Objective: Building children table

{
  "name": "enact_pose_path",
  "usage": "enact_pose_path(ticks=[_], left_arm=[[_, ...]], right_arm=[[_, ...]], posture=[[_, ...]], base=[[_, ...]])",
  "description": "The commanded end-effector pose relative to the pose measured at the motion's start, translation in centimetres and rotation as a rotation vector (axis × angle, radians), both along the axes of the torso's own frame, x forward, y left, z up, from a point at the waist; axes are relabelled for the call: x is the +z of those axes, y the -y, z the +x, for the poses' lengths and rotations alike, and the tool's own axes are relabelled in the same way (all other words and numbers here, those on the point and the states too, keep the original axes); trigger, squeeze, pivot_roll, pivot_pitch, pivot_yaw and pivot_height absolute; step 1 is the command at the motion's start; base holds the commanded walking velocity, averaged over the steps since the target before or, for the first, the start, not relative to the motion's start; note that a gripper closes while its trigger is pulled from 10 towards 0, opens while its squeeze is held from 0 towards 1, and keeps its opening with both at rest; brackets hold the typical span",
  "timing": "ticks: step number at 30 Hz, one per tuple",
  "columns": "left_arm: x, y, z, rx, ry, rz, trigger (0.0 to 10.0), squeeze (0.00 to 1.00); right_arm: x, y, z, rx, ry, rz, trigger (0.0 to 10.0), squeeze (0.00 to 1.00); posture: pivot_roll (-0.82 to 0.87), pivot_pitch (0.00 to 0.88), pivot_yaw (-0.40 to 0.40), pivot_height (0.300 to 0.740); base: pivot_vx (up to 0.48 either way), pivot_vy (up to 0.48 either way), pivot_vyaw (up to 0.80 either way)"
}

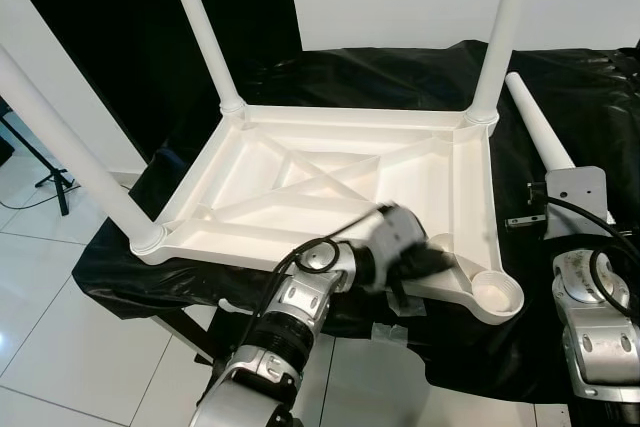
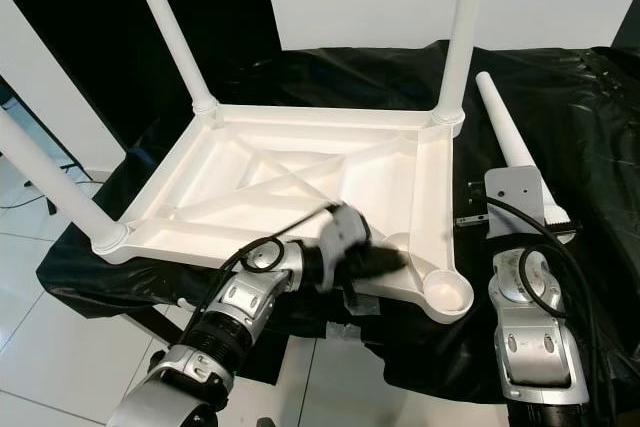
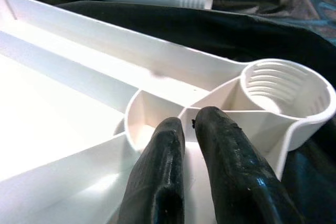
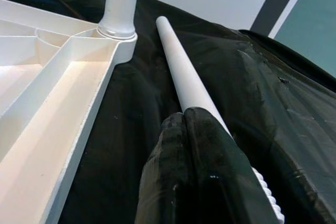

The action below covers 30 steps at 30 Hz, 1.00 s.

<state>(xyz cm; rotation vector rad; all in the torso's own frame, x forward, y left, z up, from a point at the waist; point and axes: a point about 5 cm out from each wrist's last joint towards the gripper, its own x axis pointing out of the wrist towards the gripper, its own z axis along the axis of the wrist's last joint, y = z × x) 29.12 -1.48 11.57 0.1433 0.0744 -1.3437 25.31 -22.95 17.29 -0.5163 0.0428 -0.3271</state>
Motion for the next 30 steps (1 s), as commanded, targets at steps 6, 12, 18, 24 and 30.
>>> enact_pose_path(ticks=[6, 12, 18, 24, 30], left_arm=[[2.4, 1.1, -0.5, -0.035, 0.027, -0.078, 10.0, 0.00], [2.9, 1.1, -0.6, -0.012, 0.060, -0.077, 10.0, 0.00], [3.1, 1.3, -0.4, 0.000, 0.066, -0.080, 10.0, 0.00], [2.8, 1.6, -0.6, 0.010, 0.062, -0.056, 10.0, 0.00], [2.5, 1.7, -1.0, 0.005, 0.050, -0.050, 10.0, 0.00]], right_arm=[[-0.2, 1.8, -1.0, -0.014, -0.050, -0.100, 10.0, 0.00], [-0.9, 2.2, -1.8, -0.006, -0.112, -0.137, 10.0, 1.00], [-0.7, 2.5, -1.9, 0.038, -0.151, -0.211, 10.0, 1.00], [-0.8, 3.1, -1.9, 0.077, -0.256, -0.326, 10.0, 1.00], [-1.1, 4.1, -2.2, 0.088, -0.351, -0.376, 10.0, 0.00]], posture=[[-0.02, 0.000, 0.088, 0.740], [-0.03, 0.000, 0.093, 0.740], [-0.04, 0.000, 0.093, 0.740], [-0.04, 0.000, 0.090, 0.740], [-0.03, 0.000, 0.086, 0.740]], base=[[0.000, 0.000, 0.00], [0.000, 0.000, 0.00], [0.000, 0.000, 0.00], [0.000, 0.000, 0.00], [0.000, 0.000, 0.00]])
